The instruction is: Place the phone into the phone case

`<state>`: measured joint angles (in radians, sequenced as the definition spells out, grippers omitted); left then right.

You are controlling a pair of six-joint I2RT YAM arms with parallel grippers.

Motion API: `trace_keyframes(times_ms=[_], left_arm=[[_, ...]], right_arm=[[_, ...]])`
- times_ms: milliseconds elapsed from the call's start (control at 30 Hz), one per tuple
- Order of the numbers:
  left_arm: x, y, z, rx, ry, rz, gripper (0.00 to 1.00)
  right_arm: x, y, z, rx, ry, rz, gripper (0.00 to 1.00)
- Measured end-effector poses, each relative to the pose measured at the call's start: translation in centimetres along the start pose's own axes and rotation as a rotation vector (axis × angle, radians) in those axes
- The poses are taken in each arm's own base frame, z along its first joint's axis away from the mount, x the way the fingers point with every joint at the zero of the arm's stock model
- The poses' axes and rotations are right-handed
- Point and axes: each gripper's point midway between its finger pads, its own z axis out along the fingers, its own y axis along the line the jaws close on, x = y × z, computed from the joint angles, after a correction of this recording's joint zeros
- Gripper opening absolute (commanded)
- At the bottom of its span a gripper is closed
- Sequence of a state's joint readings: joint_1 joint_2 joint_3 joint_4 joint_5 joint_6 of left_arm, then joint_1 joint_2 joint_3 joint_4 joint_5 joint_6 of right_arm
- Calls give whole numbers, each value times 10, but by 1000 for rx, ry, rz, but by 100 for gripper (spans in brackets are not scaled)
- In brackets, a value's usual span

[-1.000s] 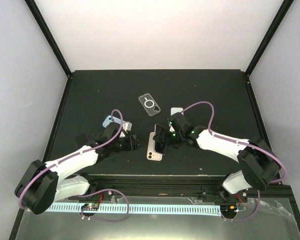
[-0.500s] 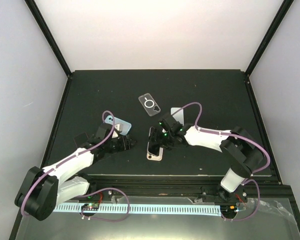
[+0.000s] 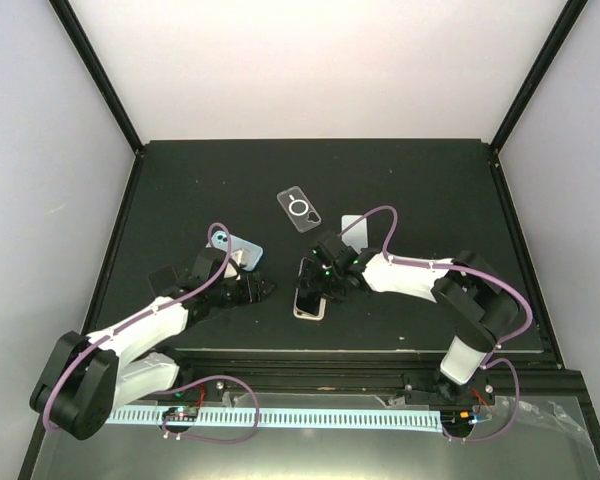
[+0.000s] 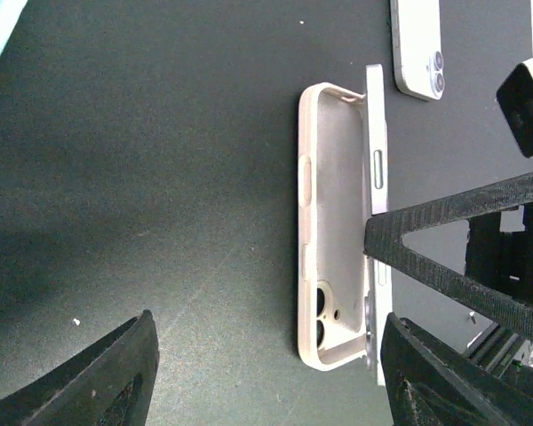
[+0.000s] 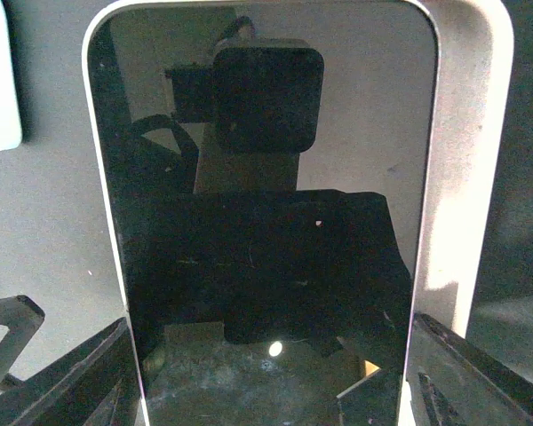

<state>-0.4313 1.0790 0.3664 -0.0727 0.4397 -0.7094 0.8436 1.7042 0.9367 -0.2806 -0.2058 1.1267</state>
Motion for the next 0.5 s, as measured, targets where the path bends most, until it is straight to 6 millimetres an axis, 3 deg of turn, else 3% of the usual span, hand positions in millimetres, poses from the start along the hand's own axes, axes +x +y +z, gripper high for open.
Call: trace_keyframes(times_ms=[233,500], left_arm=[[3,-2,1,13,17,-1,69],[6,-5,1,31,36,0,69]], right_arm=[[2,-7,-3,63,-21,-9,67],[2,-12,-4,93,-29,-10,78]])
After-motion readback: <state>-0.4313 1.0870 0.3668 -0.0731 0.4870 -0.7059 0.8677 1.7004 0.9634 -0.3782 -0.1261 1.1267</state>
